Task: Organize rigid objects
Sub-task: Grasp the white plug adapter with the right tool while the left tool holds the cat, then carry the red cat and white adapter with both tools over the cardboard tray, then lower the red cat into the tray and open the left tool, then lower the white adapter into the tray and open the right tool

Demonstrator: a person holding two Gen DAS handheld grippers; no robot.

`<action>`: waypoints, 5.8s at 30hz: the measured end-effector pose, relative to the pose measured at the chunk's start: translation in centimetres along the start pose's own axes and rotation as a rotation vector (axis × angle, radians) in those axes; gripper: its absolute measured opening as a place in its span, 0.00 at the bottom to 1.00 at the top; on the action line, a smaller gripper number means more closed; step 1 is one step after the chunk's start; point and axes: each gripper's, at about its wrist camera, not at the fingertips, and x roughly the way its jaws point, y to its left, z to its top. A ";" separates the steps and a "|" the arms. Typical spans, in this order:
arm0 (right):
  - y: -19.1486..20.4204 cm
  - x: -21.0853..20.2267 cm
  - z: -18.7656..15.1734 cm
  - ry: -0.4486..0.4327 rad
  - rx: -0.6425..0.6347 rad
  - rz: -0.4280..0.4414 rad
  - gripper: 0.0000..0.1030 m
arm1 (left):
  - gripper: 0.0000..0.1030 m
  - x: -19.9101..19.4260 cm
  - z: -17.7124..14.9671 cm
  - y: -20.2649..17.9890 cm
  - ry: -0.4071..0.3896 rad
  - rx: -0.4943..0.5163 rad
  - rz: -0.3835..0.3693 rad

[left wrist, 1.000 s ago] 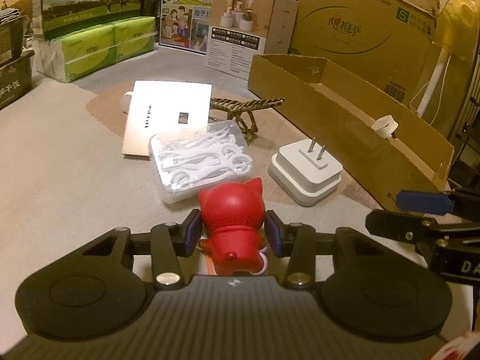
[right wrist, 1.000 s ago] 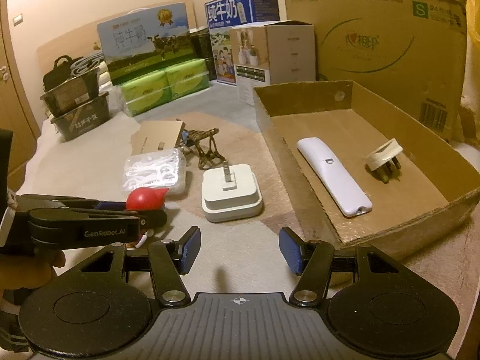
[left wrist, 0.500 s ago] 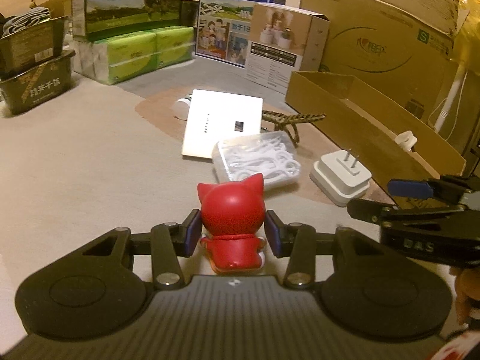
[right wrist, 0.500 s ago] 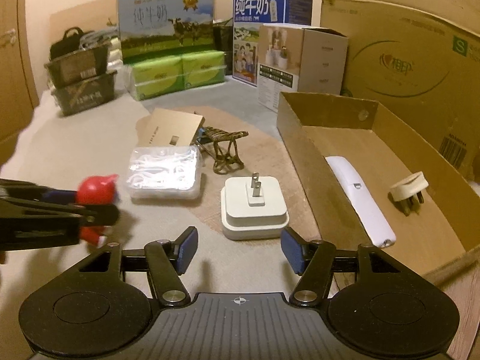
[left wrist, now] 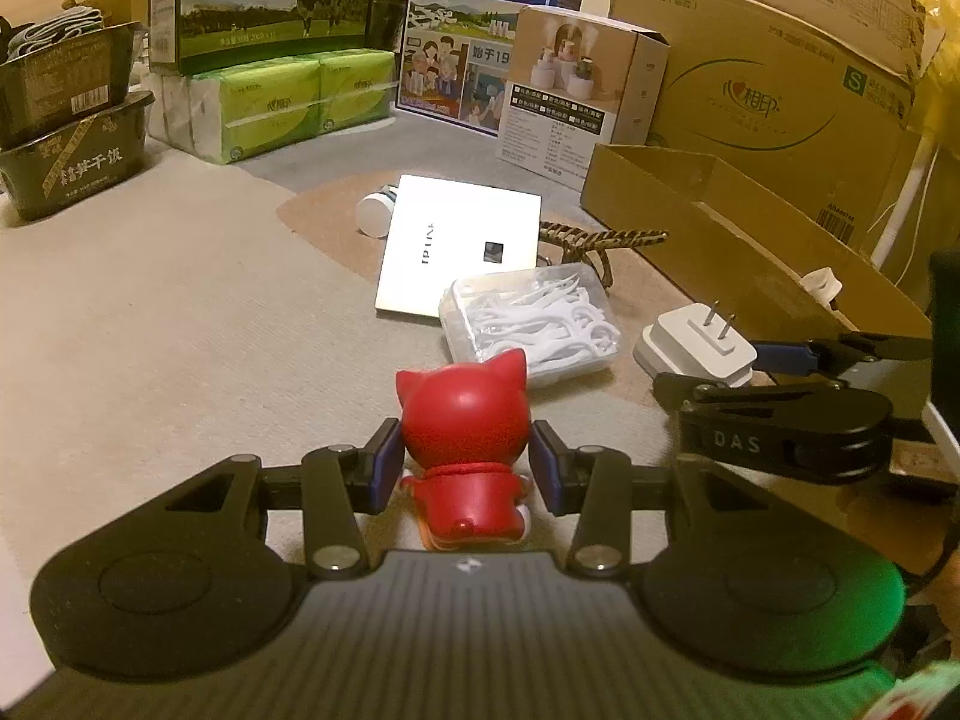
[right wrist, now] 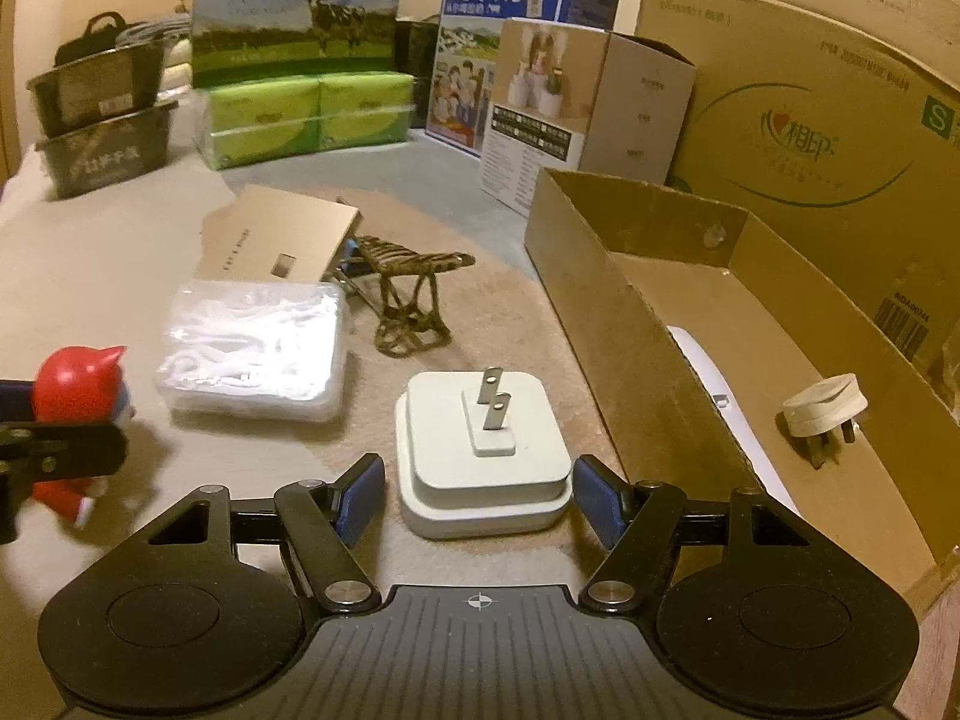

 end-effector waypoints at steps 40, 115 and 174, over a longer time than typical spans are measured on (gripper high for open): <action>-1.2 -4.3 -2.7 -0.018 0.063 0.158 0.63 | 0.41 -0.9 -1.4 -1.9 -0.017 -0.022 0.066; -24.2 -11.0 0.5 -0.120 0.126 0.028 0.63 | 0.41 2.1 9.5 -22.1 0.010 -0.149 -0.231; -23.9 -7.4 0.2 -0.052 0.157 0.087 0.64 | 0.42 2.3 7.3 -20.4 0.048 -0.135 -0.139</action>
